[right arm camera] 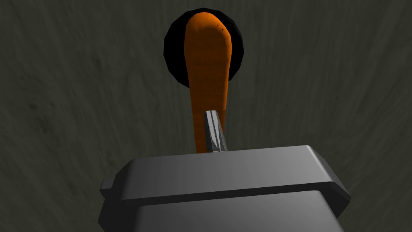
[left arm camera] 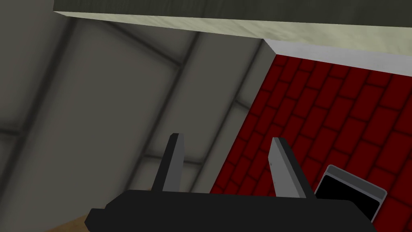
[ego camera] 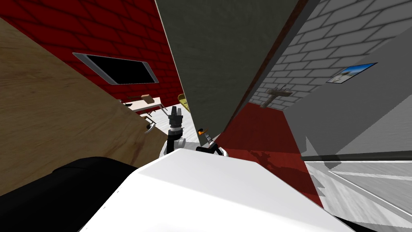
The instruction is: Push the door open
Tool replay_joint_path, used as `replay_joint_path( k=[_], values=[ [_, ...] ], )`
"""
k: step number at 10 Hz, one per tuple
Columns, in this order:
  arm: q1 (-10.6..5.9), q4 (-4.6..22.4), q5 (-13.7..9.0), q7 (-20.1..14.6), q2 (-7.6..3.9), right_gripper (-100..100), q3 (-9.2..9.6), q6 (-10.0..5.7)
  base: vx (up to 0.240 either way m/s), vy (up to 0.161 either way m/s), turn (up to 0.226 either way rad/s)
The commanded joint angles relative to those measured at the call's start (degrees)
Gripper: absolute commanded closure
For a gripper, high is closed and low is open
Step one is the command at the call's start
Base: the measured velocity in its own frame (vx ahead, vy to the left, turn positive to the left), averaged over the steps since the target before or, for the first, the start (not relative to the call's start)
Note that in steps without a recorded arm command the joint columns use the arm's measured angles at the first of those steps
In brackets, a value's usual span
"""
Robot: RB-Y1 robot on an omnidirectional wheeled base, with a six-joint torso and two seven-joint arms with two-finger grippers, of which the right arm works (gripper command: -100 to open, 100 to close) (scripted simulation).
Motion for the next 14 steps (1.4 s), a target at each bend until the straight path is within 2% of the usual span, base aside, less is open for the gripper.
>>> replay_joint_path(
  k=[1,4,5,7,9,10,14],
  values=[
    [0.02,0.0,0.0,0.0,-0.02,100,0.00,0.00,-0.020,-0.024,0.002],
    [0.02,0.0,0.0,0.0,-0.02,100,0.00,0.00,-0.006,-0.007,0.000],
    [0.24,-0.2,-0.2,0.2,-0.80,-100,-0.52,0.02,-0.126,-0.042,-0.103],
    [0.48,-0.4,-0.5,0.4,-0.83,-100,-1.10,0.04,-0.198,-0.079,-0.103],
    [0.70,-0.6,-0.7,0.6,-0.11,-100,-1.62,0.06,-0.192,-0.076,-0.073],
    [0.62,-0.5,-0.6,0.5,-0.34,-100,-1.45,0.06,-0.090,-0.031,-0.012],
    [0.62,0.0,-0.7,0.9,-0.83,-100,-1.95,-0.48,0.125,0.098,0.020]
  ],
)
